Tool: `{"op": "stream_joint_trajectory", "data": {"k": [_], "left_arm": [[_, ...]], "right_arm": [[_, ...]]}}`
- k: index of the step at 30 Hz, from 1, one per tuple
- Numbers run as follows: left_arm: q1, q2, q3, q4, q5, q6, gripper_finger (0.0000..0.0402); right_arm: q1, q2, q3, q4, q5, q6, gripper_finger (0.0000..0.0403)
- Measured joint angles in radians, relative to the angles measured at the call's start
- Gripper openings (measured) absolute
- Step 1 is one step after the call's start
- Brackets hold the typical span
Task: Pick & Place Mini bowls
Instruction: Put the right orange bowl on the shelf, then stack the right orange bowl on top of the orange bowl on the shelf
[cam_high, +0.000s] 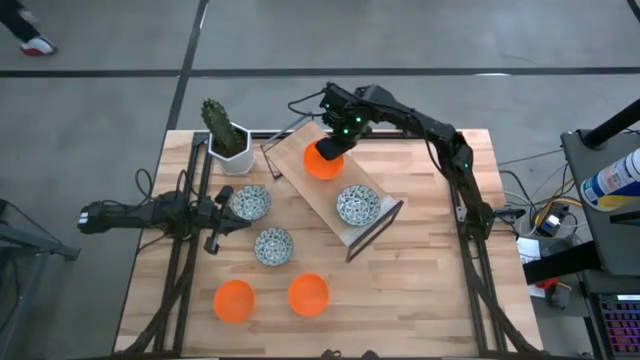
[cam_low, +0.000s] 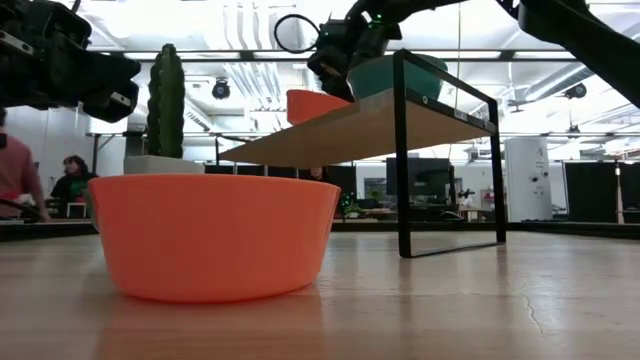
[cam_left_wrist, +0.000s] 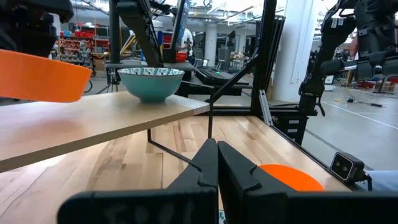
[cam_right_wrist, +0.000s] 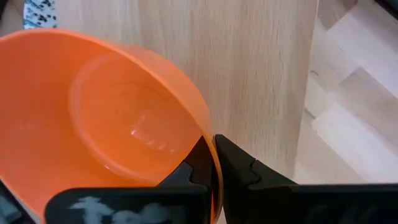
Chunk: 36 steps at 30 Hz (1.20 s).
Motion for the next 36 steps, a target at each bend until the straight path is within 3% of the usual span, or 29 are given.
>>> {"op": "stream_joint_trajectory", "data": {"k": [7,18,24,36], "left_arm": [[0.0,0.0,0.0,0.0,0.0,0.0,0.0],[0.0,0.0,0.0,0.0,0.0,0.0,0.0],[0.0,0.0,0.0,0.0,0.0,0.0,0.0],[0.0,0.0,0.0,0.0,0.0,0.0,0.0]], "right_arm": [[0.001,0.0,-0.011,0.003,0.026,0.007,0.0018],[0.001,0.0,-0.024,0.01,0.042,0.001,0.0088],[0.001,-0.004,0.048,0.002,0.041,-0.028,0.0112],[0.076,-0.069,0.086,0.005,0.016,-0.122,0.0108]]}}
